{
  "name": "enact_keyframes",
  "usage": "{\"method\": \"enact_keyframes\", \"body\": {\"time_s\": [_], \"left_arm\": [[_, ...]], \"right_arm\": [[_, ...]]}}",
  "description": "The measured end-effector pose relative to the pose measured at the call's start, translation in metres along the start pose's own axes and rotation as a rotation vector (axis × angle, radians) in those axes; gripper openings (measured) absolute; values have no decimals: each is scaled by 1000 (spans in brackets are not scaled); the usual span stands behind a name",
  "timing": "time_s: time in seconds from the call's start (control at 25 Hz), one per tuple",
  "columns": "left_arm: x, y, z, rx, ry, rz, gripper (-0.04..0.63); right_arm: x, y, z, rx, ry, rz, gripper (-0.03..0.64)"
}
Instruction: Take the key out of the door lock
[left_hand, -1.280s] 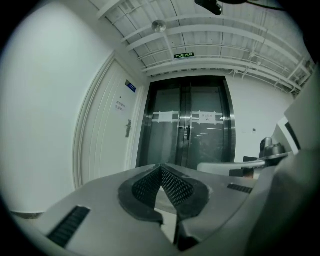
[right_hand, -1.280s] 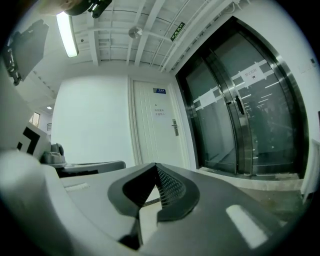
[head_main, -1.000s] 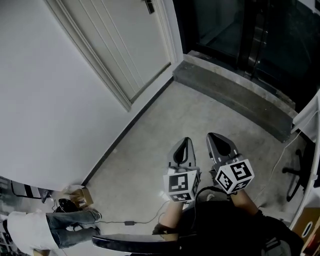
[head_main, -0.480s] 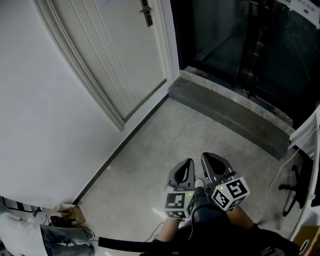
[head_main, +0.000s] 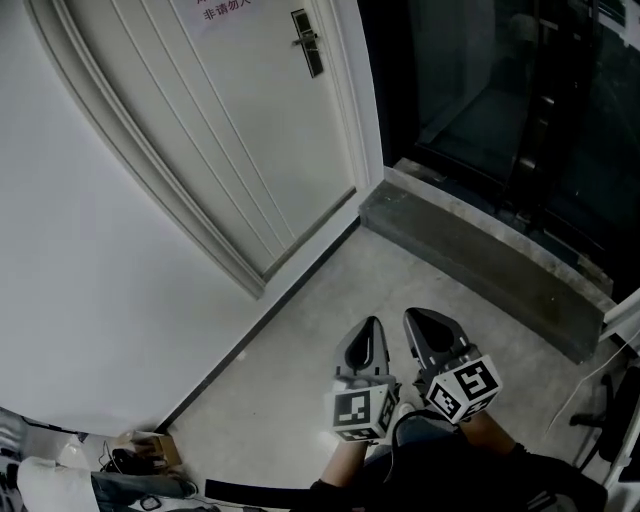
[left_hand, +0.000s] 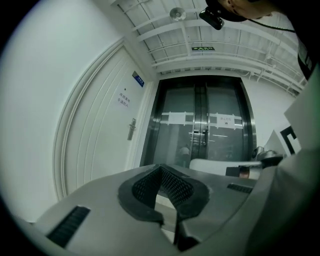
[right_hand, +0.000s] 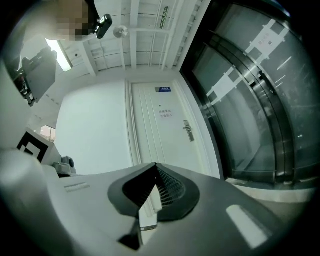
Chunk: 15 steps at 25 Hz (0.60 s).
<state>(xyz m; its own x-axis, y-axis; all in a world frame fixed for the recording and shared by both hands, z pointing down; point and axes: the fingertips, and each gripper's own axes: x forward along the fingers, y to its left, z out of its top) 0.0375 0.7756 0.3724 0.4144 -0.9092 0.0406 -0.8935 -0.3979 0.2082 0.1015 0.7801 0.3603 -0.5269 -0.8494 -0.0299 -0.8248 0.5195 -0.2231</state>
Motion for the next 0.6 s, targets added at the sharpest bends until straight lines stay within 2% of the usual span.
{"method": "enact_keyframes", "body": {"time_s": [0.08,0.16,0.32,0.44,0.6], "left_arm": [[25,8,5,-10,4,22,0],[41,20,8,-29,-1,75,0],[65,61,7,-94,-79,209,0],[93,88,7,-111,-84,226,0],[154,123,18,-64,-87,204,0]], "right_arm": [[25,-10,6,-15,0,32,2],[44,-21,8,-10,1,39,2],[77,-47,2,62,11,41,2],[108,-68,-4,71,6,8,2],[173,-90,0,87,-19,24,2]]}}
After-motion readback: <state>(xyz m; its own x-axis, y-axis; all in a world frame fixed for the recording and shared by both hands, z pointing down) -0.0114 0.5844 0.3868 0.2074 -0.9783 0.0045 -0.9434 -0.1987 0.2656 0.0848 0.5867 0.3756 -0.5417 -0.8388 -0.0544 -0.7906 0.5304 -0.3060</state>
